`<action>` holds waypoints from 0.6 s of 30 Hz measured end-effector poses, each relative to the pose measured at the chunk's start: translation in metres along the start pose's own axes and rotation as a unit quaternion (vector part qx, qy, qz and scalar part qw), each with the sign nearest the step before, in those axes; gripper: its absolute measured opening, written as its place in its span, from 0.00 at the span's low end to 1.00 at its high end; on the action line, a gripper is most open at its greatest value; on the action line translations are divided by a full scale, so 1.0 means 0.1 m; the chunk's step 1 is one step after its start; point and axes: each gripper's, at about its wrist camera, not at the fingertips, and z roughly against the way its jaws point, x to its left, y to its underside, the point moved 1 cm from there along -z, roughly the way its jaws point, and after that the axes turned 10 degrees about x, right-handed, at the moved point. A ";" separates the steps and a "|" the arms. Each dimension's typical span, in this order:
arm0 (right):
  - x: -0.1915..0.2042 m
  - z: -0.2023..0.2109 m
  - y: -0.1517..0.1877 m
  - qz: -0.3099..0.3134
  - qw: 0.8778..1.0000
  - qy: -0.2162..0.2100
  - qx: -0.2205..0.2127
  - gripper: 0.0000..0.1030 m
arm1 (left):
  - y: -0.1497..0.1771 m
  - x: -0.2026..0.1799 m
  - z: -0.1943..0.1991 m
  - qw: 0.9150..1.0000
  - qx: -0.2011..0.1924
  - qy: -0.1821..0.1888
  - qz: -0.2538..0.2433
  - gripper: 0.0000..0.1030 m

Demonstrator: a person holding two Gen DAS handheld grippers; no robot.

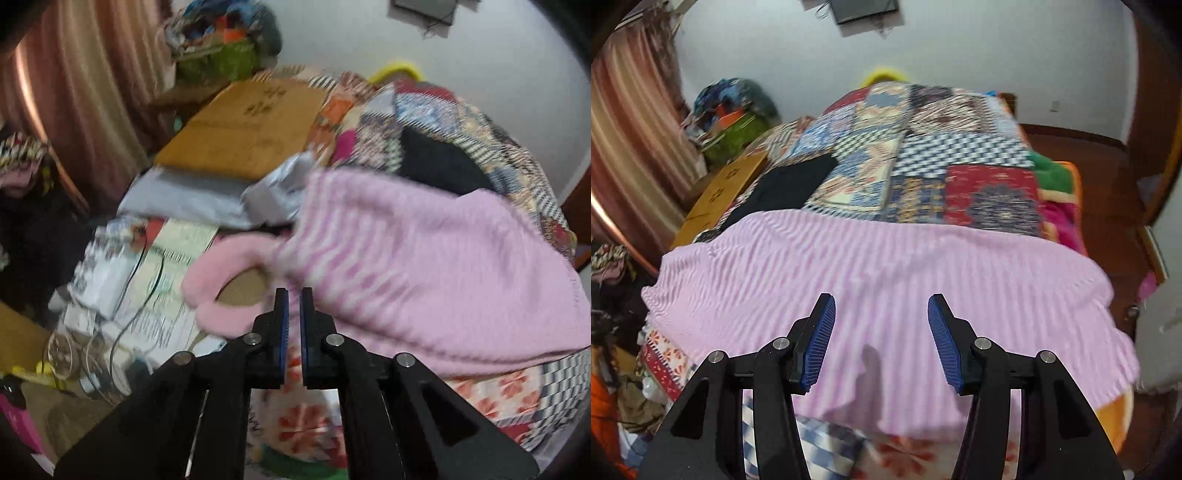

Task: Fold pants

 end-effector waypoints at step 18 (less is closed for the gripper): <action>-1.29 0.62 0.88 -0.098 0.992 0.075 -0.034 0.56 | -0.35 -3.49 0.43 0.954 -0.037 0.184 -0.235 0.47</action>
